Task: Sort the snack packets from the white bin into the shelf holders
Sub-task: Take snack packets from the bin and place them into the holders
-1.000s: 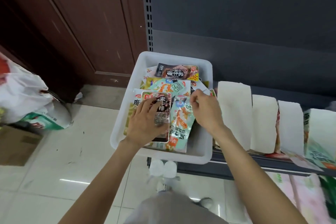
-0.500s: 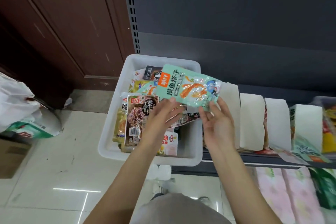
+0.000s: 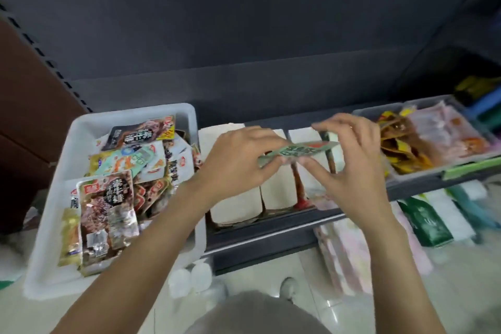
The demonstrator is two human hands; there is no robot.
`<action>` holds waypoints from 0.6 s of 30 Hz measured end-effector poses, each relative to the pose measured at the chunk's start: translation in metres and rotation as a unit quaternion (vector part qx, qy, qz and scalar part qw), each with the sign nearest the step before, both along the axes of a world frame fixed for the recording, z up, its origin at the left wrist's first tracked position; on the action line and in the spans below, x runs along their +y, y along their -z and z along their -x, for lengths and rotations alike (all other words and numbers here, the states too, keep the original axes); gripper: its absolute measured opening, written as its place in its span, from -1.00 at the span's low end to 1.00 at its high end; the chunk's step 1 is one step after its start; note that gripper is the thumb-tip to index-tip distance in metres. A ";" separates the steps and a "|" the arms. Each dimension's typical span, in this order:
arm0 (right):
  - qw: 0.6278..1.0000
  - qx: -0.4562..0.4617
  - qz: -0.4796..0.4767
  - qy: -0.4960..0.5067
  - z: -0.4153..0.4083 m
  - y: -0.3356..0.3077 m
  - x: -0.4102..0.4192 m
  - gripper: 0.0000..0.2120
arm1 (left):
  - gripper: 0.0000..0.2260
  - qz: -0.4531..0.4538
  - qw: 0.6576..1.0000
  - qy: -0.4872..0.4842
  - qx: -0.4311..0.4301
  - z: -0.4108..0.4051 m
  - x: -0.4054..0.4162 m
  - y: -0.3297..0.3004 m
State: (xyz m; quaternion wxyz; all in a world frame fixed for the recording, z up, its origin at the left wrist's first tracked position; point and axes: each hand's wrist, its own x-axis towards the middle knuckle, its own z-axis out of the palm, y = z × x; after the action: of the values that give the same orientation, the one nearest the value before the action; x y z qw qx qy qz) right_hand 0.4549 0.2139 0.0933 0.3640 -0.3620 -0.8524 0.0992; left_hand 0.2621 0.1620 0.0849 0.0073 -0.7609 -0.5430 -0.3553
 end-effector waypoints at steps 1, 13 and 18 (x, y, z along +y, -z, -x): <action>1.000 -0.018 -0.009 -0.013 -0.022 0.001 0.010 -0.74 | -0.84 -0.002 1.000 0.025 0.019 -0.020 0.014 0.001; 0.992 -0.042 0.047 0.112 -0.168 0.071 0.105 -0.77 | -0.46 0.245 0.952 -0.181 0.017 -0.129 0.138 0.106; 0.967 -0.246 -0.036 0.047 -0.135 0.106 0.120 -0.63 | -0.48 0.264 0.938 -0.186 0.121 -0.125 0.159 0.111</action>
State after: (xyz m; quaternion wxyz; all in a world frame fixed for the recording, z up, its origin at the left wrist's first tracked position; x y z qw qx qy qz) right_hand 0.5899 0.3338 -0.0124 0.1597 -0.4013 -0.9010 -0.0409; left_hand 0.3867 0.3214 -0.0259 -0.0622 -0.6579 -0.7443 -0.0964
